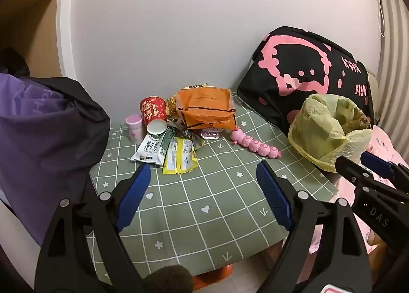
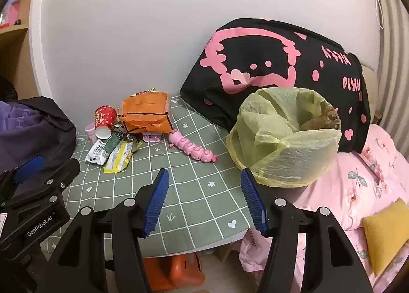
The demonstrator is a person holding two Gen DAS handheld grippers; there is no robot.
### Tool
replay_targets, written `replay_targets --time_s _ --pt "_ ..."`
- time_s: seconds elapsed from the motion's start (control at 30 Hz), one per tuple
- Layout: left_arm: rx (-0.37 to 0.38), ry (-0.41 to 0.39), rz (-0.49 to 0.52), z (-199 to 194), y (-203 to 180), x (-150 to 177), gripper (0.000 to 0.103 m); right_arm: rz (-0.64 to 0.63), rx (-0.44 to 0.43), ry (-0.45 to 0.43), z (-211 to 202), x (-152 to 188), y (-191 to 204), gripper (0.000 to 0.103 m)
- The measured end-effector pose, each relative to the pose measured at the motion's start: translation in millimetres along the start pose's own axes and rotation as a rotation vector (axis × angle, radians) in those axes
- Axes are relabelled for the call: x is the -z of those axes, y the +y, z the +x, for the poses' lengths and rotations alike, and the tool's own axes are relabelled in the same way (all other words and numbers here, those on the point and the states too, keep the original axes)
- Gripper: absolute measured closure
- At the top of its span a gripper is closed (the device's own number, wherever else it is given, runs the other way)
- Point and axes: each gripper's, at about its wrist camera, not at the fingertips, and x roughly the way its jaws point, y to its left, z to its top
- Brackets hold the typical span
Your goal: Collect trash
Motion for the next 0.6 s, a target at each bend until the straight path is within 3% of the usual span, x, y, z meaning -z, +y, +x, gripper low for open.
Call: replay_targets --time_s 0.33,0.4,0.6 --pt "0.013 -0.026 -0.008 -12 7 13 0.023 0.015 0.016 0.013 1 0 1 0.048" --pt "0.015 0.020 -0.003 2 -1 2 0.023 -0.008 0.021 0.010 1 -4 3 0.048" --pt "0.037 0.013 -0.002 6 -3 6 0.023 0.007 0.039 -0.010 -3 -2 -1 0.048"
